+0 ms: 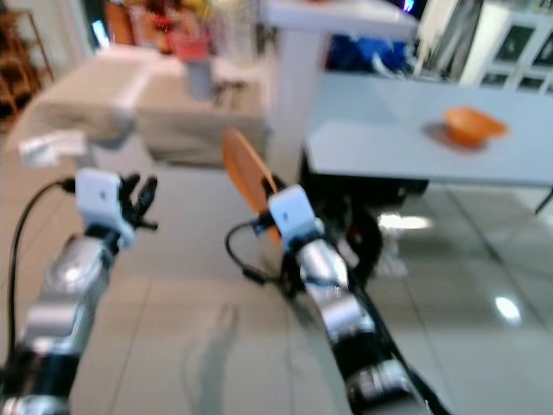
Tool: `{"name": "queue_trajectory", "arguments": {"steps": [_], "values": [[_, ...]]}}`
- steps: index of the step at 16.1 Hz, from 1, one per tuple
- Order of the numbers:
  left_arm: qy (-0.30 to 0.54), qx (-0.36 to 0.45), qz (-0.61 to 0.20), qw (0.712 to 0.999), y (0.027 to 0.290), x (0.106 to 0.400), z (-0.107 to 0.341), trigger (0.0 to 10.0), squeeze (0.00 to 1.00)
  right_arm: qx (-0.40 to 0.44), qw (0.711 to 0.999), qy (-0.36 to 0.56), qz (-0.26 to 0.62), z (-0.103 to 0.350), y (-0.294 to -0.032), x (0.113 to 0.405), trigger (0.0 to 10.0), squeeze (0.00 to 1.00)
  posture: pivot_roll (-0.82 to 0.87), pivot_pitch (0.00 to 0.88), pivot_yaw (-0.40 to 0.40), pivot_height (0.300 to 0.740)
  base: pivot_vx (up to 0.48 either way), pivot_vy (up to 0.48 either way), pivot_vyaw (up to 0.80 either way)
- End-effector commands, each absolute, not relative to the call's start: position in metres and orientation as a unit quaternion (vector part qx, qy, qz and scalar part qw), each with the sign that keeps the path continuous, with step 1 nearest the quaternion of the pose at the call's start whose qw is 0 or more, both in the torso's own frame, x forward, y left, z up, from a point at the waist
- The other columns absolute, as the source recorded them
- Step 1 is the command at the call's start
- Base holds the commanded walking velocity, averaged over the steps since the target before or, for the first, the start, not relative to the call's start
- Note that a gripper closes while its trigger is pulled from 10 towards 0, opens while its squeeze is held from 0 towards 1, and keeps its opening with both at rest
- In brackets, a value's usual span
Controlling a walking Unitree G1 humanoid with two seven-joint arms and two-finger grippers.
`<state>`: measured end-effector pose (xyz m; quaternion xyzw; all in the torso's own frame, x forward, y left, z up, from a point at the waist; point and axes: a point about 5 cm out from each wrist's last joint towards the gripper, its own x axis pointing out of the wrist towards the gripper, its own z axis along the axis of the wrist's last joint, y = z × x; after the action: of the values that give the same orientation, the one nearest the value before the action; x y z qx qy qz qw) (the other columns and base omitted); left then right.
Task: Setting the table
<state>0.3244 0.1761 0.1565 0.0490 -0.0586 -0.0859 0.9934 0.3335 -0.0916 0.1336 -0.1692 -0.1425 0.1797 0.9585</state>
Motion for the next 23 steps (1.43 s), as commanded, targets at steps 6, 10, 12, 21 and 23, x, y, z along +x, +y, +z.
{"name": "queue_trajectory", "arguments": {"steps": [6,10,12,21,23], "values": [[-0.065,0.069,-0.074,0.993,0.169,0.329,0.163,10.0,0.00,-0.161,0.956,-0.181,0.168,0.151,-0.096,0.337,0.0,0.00,0.01,0.000,-0.041,0.740,0.279,-0.387,0.00],[-0.079,0.061,-0.082,0.992,0.156,0.323,0.170,10.0,0.00,-0.163,0.955,-0.180,0.169,0.150,-0.097,0.336,0.0,0.00,0.01,0.000,-0.041,0.740,0.158,-0.179,0.00],[-0.088,0.061,-0.088,0.990,0.148,0.322,0.175,10.0,0.00,-0.163,0.956,-0.179,0.166,0.150,-0.098,0.337,0.0,0.00,0.01,0.000,-0.040,0.740,0.000,0.000,0.00],[-0.078,0.059,-0.062,0.993,0.161,0.326,0.171,10.0,0.00,-0.158,0.958,-0.177,0.163,0.149,-0.099,0.337,0.0,0.00,0.00,0.000,-0.033,0.740,0.000,-0.240,0.00],[-0.082,0.059,-0.068,0.993,0.157,0.323,0.172,10.0,0.00,-0.159,0.958,-0.176,0.163,0.149,-0.099,0.337,0.0,0.00,0.00,0.000,-0.034,0.740,0.000,-0.439,0.00]]}}
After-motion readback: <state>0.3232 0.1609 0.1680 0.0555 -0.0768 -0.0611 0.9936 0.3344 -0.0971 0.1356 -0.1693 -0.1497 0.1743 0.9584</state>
